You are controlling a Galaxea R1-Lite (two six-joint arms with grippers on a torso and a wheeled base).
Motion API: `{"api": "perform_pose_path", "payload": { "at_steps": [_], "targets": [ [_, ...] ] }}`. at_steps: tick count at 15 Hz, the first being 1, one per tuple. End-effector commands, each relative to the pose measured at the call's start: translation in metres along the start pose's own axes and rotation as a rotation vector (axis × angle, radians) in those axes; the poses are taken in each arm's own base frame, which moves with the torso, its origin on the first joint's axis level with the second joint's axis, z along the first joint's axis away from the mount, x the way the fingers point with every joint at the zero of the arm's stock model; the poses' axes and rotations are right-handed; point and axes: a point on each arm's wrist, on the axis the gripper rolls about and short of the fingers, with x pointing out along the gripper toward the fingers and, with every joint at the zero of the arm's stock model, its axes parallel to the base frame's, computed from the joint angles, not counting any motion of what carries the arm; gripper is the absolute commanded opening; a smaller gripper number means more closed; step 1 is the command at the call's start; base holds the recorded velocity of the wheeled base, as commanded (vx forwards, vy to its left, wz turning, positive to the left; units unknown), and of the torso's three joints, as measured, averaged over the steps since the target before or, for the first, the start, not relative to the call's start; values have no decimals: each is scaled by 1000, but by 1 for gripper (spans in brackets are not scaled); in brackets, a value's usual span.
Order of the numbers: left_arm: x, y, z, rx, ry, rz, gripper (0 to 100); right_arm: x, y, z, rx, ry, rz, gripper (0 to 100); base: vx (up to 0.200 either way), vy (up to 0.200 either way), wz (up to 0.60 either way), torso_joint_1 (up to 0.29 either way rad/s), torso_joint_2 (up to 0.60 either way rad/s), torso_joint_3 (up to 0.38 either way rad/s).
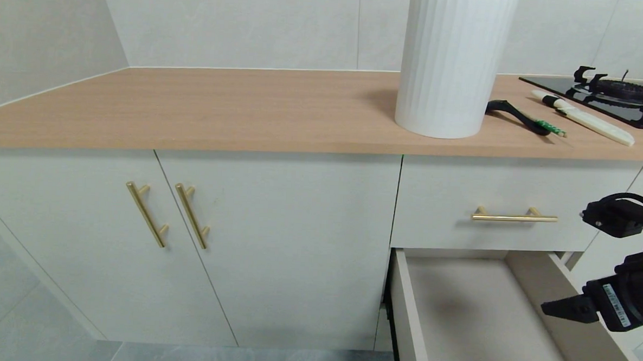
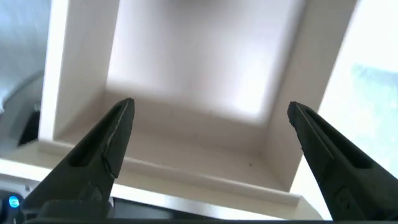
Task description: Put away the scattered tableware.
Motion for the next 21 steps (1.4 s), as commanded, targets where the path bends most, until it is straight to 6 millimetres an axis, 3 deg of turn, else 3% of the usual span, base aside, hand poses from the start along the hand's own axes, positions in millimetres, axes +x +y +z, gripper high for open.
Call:
{"api": "perform_pose_path", "payload": {
  "at_steps": [1, 16, 18, 21],
  "targets": [
    [0, 0, 0, 0, 1, 1, 100, -10, -1, -3, 1, -35, -2, 100, 0, 0, 0, 0, 0, 0],
    [0, 0, 0, 0, 1, 1, 100, -2, -1, 2, 0, -49, -3, 100, 0, 0, 0, 121, -388, -270],
    [0, 0, 0, 0, 1, 1, 100, 0, -2, 19, 6, -162, -18, 100, 0, 0, 0, 24, -73, -41],
    [0, 0, 0, 0, 1, 1, 100, 13, -5, 75, 32, -316, -110, 100, 0, 0, 0, 0, 0, 0]
  ]
}}
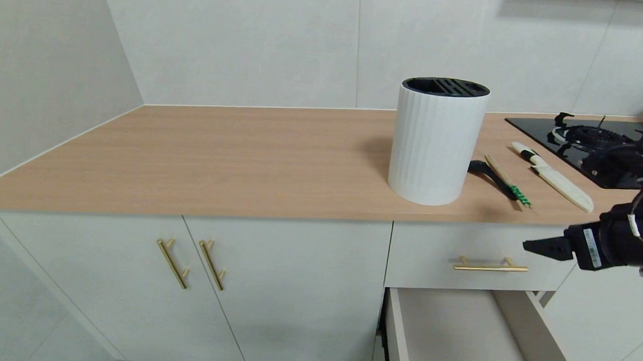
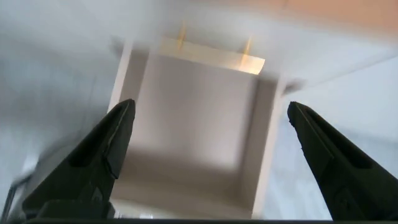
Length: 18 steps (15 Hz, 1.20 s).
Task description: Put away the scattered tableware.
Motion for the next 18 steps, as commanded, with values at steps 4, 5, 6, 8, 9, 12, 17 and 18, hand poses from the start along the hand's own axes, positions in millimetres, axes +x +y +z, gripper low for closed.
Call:
{"api": "perform_pose_path", "payload": {
  "at_steps": [4, 5, 6, 8, 9, 12, 17, 18],
  "targets": [
    [0, 0, 0, 0, 1, 1, 100, 59, -7, 39, 101, -30, -131, 100, 0, 0, 0, 0, 0, 0],
    [0, 0, 0, 0, 1, 2, 100, 71, -12, 42, 125, -57, -149, 100, 0, 0, 0, 0, 0, 0],
    [0, 0, 0, 0, 1, 1, 100, 82, -17, 41, 136, -63, -159, 100, 0, 0, 0, 0, 0, 0],
    [0, 0, 0, -2, 1, 1, 100, 94, -23, 42, 152, -80, -182, 100, 0, 0, 0, 0, 0, 0],
    [0, 0, 0, -2, 1, 1, 100, 96, -25, 42, 154, -87, -187, 100, 0, 0, 0, 0, 0, 0],
    [0, 0, 0, 0, 1, 1, 100, 99, -25, 42, 157, -83, -184, 100, 0, 0, 0, 0, 0, 0],
    [0, 0, 0, -2, 1, 1, 100, 104, -23, 41, 174, -82, -178, 0, 0, 0, 0, 0, 0, 0],
    [0, 0, 0, -2, 1, 1, 100, 103, -23, 41, 174, -82, -178, 0, 0, 0, 0, 0, 0, 0]
  ]
}}
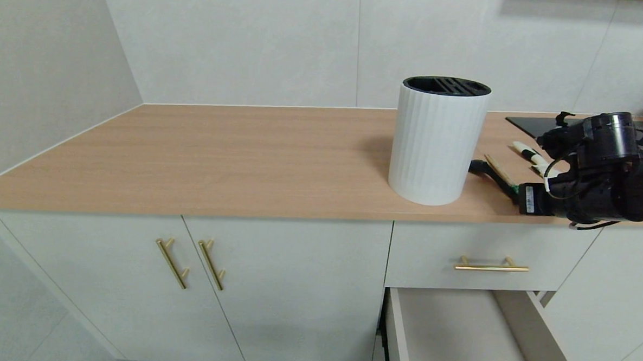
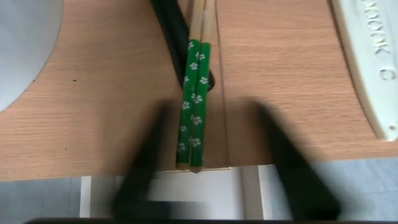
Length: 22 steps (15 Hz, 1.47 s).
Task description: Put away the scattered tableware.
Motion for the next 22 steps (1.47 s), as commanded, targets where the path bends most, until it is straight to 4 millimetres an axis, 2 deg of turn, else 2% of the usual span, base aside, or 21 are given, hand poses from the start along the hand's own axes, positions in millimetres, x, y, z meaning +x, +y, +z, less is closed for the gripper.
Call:
{"api": "perform_pose_path", "payload": {
  "at_steps": [1, 5, 9, 12, 14, 17, 18, 19, 20, 22],
  "targets": [
    [0, 0, 0, 0, 0, 1, 100, -1, 0, 0, 0, -2, -1, 0, 0, 0, 0, 0, 0, 0],
    [0, 0, 0, 0, 0, 1, 100, -13, -3, 5, 7, -31, -3, 0, 0, 0, 0, 0, 0, 0],
    [0, 0, 0, 0, 0, 1, 100, -36, -8, 10, 17, -79, 1, 0, 0, 0, 0, 0, 0, 0],
    [0, 0, 0, 0, 0, 1, 100, -69, -15, 4, 38, -116, 7, 0, 0, 0, 0, 0, 0, 0],
    [0, 0, 0, 0, 0, 1, 100, -103, -23, -11, 39, -143, 29, 0, 0, 0, 0, 0, 0, 0],
    [0, 0, 0, 0, 0, 2, 100, -142, -32, -37, 26, -88, 111, 0, 0, 0, 0, 0, 0, 0],
    [0, 0, 0, 0, 0, 1, 100, -150, -33, -41, 23, -75, 133, 0, 0, 0, 0, 0, 0, 0],
    [0, 0, 0, 0, 0, 1, 100, -181, -38, -56, 15, -38, 268, 0, 0, 0, 0, 0, 0, 0],
    [0, 0, 0, 0, 0, 1, 100, -199, -40, -65, 10, -17, 359, 0, 0, 0, 0, 0, 0, 0],
    [0, 0, 0, 0, 0, 1, 100, -222, -43, -83, -17, 59, 456, 0, 0, 0, 0, 0, 0, 0]
  ]
}}
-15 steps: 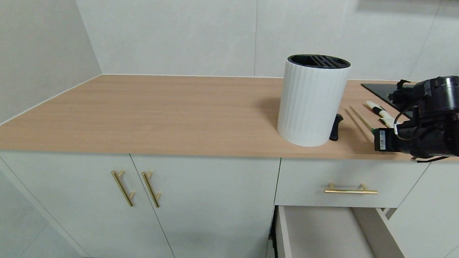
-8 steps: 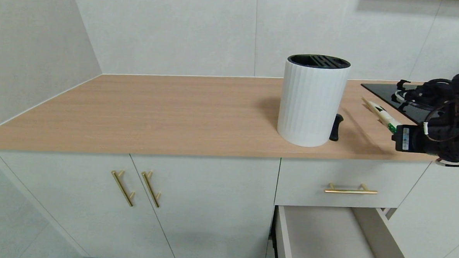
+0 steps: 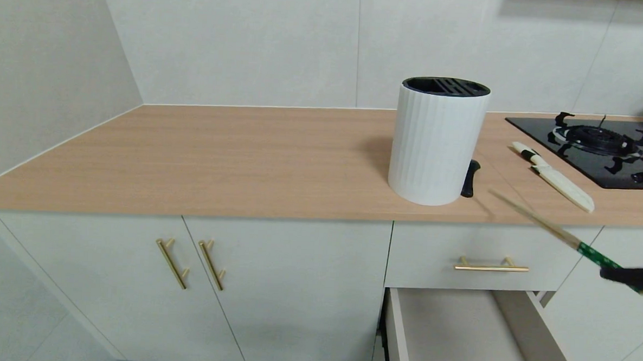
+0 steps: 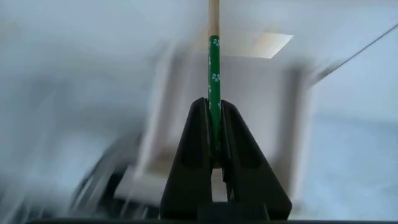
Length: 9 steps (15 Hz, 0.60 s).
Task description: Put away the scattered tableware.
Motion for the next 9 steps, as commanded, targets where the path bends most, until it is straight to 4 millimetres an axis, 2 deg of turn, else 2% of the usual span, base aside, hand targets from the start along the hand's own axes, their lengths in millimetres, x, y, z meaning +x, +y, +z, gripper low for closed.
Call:
{"api": "perform_pose_path", "payload": {
  "at_steps": [1, 2, 4, 6, 9],
  "targets": [
    [0, 0, 0, 0, 1, 1, 100, -36, 10, -21, -53, -33, 90, 0, 0, 0, 0, 0, 0, 0],
    [0, 0, 0, 0, 1, 1, 100, -35, 12, -24, -61, -13, 101, 0, 0, 0, 0, 0, 0, 0],
    [0, 0, 0, 0, 1, 1, 100, -24, 21, -41, -149, 167, 178, 0, 0, 0, 0, 0, 0, 0],
    [0, 0, 0, 0, 1, 1, 100, -1, 25, -52, -193, 313, 195, 0, 0, 0, 0, 0, 0, 0],
    [0, 0, 0, 0, 1, 3, 100, 40, 27, -55, -184, 506, 148, 0, 0, 0, 0, 0, 0, 0]
  ]
}}
